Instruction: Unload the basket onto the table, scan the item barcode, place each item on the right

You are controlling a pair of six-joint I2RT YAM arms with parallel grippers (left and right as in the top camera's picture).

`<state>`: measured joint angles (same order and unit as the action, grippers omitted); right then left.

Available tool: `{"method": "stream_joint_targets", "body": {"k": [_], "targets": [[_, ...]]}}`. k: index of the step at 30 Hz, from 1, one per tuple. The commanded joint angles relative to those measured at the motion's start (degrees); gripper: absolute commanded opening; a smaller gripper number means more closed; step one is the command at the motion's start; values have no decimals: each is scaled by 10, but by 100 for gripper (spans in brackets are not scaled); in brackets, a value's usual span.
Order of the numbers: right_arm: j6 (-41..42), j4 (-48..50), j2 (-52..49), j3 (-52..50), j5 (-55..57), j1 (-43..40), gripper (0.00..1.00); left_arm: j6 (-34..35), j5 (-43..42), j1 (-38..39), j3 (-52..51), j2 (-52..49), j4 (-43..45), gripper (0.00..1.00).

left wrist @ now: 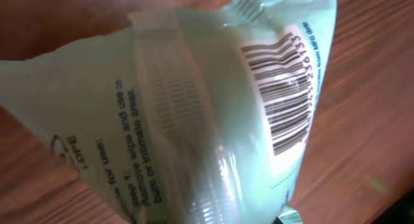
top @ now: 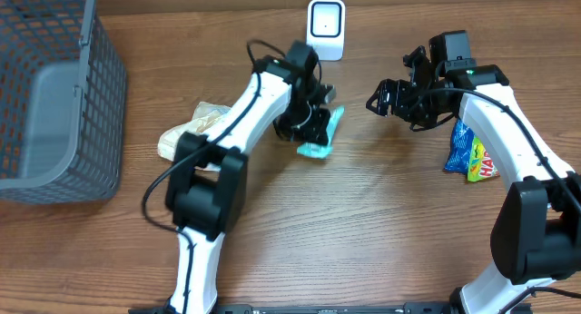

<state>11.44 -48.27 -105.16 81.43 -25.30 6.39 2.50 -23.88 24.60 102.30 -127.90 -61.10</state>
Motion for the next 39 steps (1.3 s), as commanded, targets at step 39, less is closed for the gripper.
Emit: {"method": "stream_joint_targets", "body": {"k": [39], "targets": [[287, 305, 14, -246, -154, 63, 57, -53, -55, -85, 179, -40, -41, 20]]}}
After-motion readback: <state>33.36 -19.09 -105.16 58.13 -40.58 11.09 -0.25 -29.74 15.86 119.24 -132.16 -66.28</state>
